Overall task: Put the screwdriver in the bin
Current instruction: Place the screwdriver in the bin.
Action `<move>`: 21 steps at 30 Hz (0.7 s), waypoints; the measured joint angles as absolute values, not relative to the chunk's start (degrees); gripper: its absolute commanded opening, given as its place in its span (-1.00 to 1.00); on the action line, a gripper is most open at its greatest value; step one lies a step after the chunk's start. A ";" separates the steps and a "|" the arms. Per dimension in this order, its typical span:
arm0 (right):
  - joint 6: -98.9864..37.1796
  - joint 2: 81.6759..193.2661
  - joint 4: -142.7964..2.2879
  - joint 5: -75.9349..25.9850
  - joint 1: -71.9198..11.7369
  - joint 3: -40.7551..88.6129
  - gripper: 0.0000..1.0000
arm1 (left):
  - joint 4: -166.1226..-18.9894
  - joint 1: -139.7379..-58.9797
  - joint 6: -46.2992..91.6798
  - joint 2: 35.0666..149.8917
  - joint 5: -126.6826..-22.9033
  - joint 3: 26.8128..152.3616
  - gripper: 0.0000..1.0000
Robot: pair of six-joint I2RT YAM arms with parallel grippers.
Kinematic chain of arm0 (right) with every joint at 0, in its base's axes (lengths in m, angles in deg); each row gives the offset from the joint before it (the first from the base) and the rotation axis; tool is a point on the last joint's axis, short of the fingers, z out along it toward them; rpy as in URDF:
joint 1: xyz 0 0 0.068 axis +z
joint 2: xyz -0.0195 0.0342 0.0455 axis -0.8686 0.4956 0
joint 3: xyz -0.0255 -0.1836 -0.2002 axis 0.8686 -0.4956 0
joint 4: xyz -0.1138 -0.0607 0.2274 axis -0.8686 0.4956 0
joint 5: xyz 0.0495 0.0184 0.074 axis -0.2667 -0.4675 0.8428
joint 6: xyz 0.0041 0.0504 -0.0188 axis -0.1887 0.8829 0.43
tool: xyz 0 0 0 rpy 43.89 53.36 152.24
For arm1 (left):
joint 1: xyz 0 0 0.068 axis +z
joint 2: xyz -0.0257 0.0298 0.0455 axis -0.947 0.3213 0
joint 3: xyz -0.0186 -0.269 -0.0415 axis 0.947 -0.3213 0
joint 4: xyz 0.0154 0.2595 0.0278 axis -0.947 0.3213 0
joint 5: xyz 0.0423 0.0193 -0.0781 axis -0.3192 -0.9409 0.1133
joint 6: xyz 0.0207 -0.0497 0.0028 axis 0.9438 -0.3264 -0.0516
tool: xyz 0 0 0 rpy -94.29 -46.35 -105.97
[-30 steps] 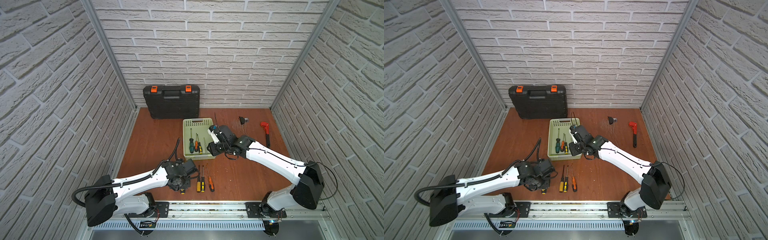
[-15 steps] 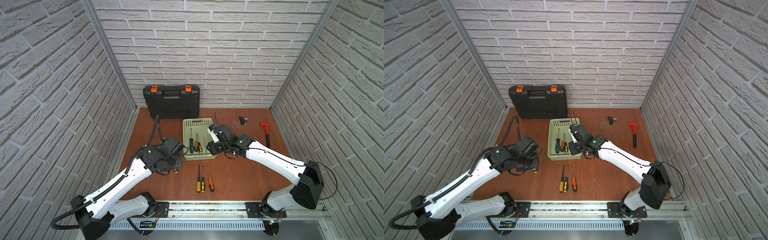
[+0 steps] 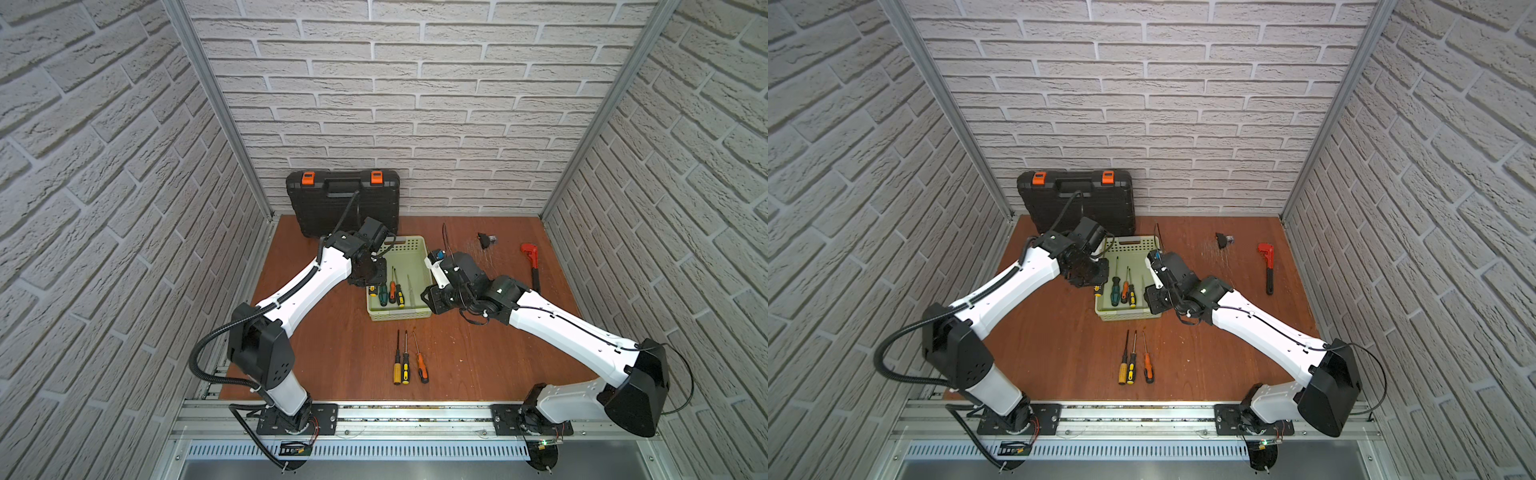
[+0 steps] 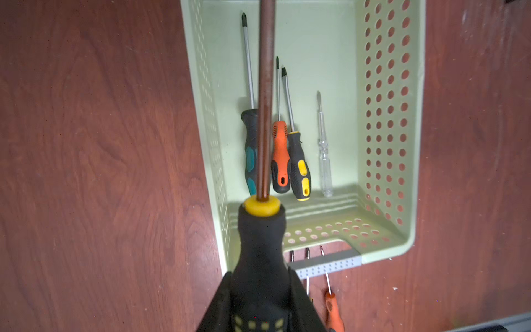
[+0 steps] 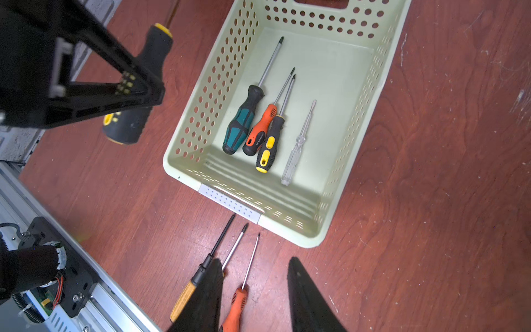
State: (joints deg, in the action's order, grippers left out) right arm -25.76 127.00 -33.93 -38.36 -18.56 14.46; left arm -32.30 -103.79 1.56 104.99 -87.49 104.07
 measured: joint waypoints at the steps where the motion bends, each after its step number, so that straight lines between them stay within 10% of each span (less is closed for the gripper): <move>1: -25.72 127.00 -33.67 -38.36 -18.56 14.44 -0.20 | -33.00 -103.66 1.93 106.46 -87.30 104.10 -0.63; 21: -24.67 130.06 -33.34 -36.48 -18.56 14.51 -0.20 | -42.20 -103.03 3.25 121.58 -82.68 104.58 -0.58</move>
